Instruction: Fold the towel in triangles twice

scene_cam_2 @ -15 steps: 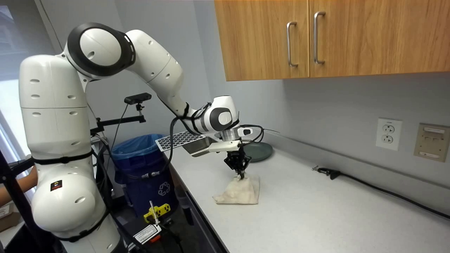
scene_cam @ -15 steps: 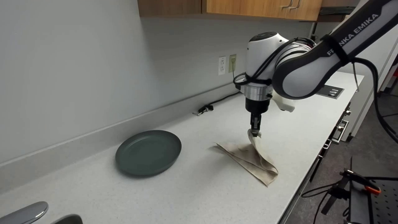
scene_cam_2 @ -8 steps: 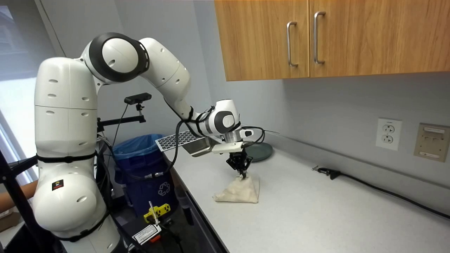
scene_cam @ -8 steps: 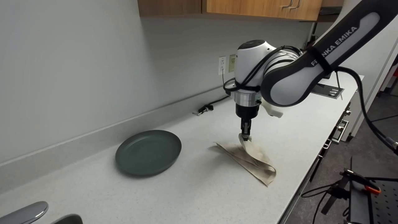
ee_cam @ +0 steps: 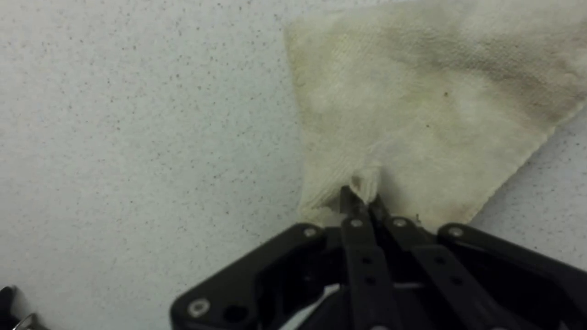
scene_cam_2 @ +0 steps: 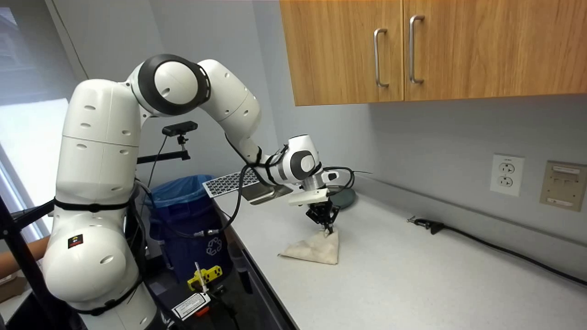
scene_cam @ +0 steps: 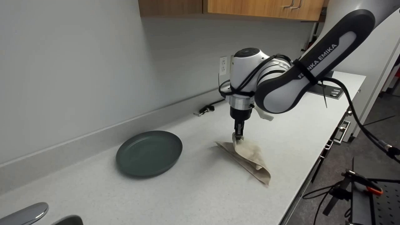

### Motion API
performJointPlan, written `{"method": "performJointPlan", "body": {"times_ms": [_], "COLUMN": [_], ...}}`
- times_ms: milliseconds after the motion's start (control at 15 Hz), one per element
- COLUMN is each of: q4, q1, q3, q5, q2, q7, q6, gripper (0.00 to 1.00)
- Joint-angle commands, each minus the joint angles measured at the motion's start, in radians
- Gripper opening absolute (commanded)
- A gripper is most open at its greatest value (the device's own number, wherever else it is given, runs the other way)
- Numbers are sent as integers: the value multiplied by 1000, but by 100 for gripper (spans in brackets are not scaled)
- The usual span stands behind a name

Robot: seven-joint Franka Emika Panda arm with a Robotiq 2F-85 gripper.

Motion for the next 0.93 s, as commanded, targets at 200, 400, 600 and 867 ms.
{"method": "performJointPlan", "body": {"times_ms": [200,400,600,867], "q4": [49,47,27,-24], "q1": [15,13,7,-6], "q3": [-16,-14,-7,1], "q5": [-1,3,14,44], "q2": [40,37,14,-43], "q7": [9,8,3,2], "q6": [-2,0,9,26], "gripper": [51,73,96,100]}}
